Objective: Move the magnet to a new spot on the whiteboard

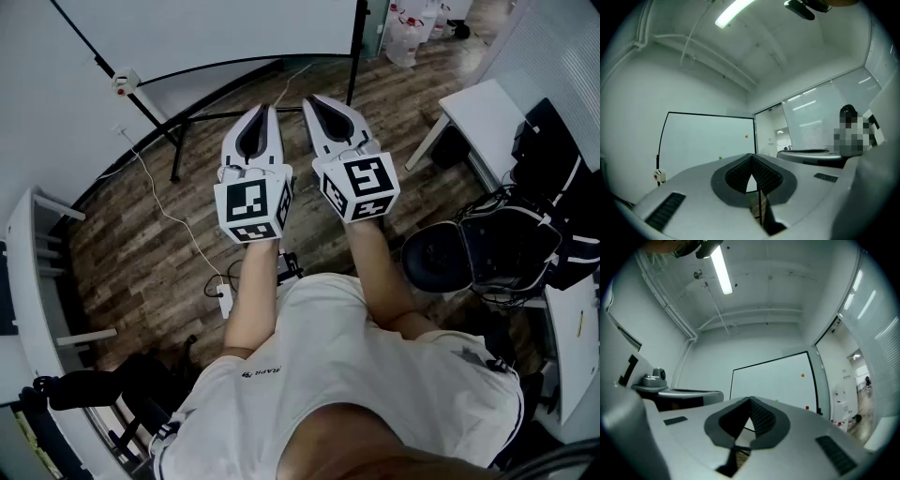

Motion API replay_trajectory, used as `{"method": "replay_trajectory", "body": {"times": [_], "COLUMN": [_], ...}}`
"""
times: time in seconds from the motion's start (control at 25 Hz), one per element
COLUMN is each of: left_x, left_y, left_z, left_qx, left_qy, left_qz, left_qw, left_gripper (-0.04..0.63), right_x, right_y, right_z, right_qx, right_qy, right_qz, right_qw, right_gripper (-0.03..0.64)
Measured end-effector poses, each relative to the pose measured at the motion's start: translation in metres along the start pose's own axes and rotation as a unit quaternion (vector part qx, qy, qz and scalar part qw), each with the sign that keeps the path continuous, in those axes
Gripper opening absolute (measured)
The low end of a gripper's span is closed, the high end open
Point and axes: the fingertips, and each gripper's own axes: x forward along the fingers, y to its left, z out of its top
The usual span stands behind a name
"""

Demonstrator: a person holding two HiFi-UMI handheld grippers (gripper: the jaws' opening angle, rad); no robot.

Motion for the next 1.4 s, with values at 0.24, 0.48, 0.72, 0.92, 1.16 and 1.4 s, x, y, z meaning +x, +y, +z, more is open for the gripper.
{"method": "replay_trajectory", "body": {"times": [0.24,0.48,0.72,0.92,1.16,1.4], "left_x": [-0.004,0.001,0.007,0.006,0.016,0.044], "left_y": [-0.010,-0.029,-0.046,-0.060,-0.062,-0.059], "left_z": [0.000,-0.006,-0.017,-0.031,-0.049,-0.060], "left_qx": [0.003,0.005,0.007,0.008,0.002,-0.001], "left_qy": [0.003,0.011,0.018,0.023,0.035,0.037], "left_qz": [0.002,0.015,0.036,0.066,0.085,0.077], "left_qw": [1.0000,0.9998,0.9992,0.9975,0.9958,0.9964], "left_gripper": [0.002,0.002,0.002,0.002,0.002,0.002], "right_x": [-0.010,-0.020,-0.029,-0.036,-0.031,-0.010], "right_y": [-0.001,-0.017,-0.027,-0.040,-0.060,-0.081], "right_z": [0.000,0.002,-0.005,-0.016,-0.031,-0.041], "right_qx": [0.001,0.005,0.006,0.019,0.029,0.029], "right_qy": [0.001,-0.005,-0.006,-0.003,0.001,0.006], "right_qz": [0.004,0.017,0.044,0.060,0.063,0.056], "right_qw": [1.000,1.000,0.999,0.998,0.998,0.998], "right_gripper": [0.014,0.014,0.014,0.014,0.014,0.014]}}
